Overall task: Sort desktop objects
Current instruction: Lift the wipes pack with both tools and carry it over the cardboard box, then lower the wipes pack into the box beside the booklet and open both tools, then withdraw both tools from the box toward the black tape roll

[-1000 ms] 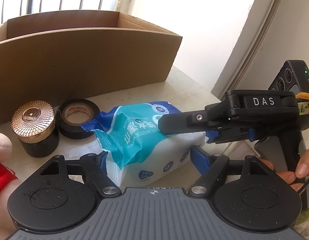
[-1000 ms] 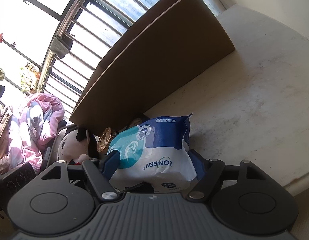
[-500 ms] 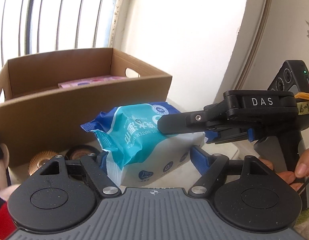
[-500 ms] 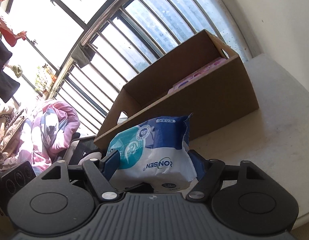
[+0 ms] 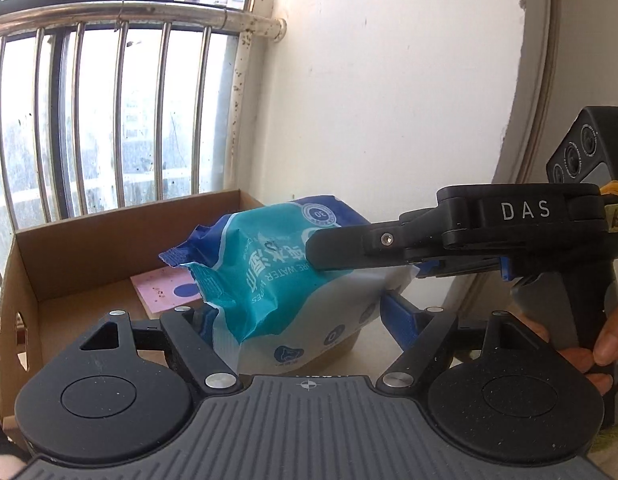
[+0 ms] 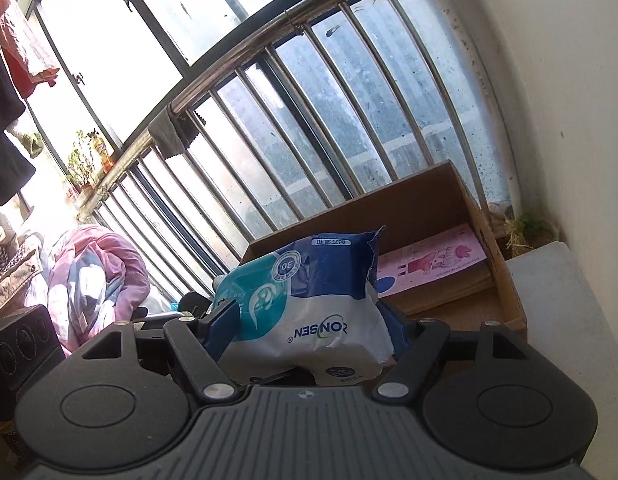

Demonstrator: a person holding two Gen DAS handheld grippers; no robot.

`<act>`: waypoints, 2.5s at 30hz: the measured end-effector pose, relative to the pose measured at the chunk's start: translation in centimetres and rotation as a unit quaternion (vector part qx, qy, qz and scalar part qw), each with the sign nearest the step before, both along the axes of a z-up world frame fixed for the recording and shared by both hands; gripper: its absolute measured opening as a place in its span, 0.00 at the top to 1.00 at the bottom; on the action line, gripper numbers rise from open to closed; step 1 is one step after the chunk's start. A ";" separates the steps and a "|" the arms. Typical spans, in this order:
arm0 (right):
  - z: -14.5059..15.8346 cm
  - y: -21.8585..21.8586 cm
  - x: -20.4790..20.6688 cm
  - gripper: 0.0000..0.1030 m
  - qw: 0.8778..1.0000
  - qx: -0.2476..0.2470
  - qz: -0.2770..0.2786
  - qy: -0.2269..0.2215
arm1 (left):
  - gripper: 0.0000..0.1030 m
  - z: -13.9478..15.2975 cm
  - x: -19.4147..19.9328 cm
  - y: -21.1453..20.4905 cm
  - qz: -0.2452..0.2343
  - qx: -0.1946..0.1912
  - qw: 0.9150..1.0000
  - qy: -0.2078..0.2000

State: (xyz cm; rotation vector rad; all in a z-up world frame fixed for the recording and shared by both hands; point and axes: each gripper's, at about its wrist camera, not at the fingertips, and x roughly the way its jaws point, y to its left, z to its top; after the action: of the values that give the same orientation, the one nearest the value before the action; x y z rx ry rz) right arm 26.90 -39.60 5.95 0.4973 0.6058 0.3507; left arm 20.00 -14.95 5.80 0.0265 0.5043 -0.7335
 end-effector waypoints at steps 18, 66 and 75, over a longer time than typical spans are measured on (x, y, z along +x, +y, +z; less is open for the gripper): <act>-5.6 -2.0 10.6 0.25 0.987 -0.095 0.006 0.130 | 0.26 -6.0 14.6 -4.6 0.002 0.027 0.979 0.201; 1.5 -5.3 0.4 0.20 0.996 -0.056 -0.044 -0.050 | 0.01 -7.2 19.1 -4.5 0.050 -0.002 0.933 0.355; 2.5 -4.0 -4.4 0.12 0.996 -0.049 -0.038 -0.071 | 0.01 -1.2 13.7 -0.5 0.052 -0.034 0.962 0.264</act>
State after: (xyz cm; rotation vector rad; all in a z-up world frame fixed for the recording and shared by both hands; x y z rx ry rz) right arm 22.49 -43.64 8.42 0.3962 0.4634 0.2799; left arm 33.68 -15.42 4.59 -0.2656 0.9823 -0.6515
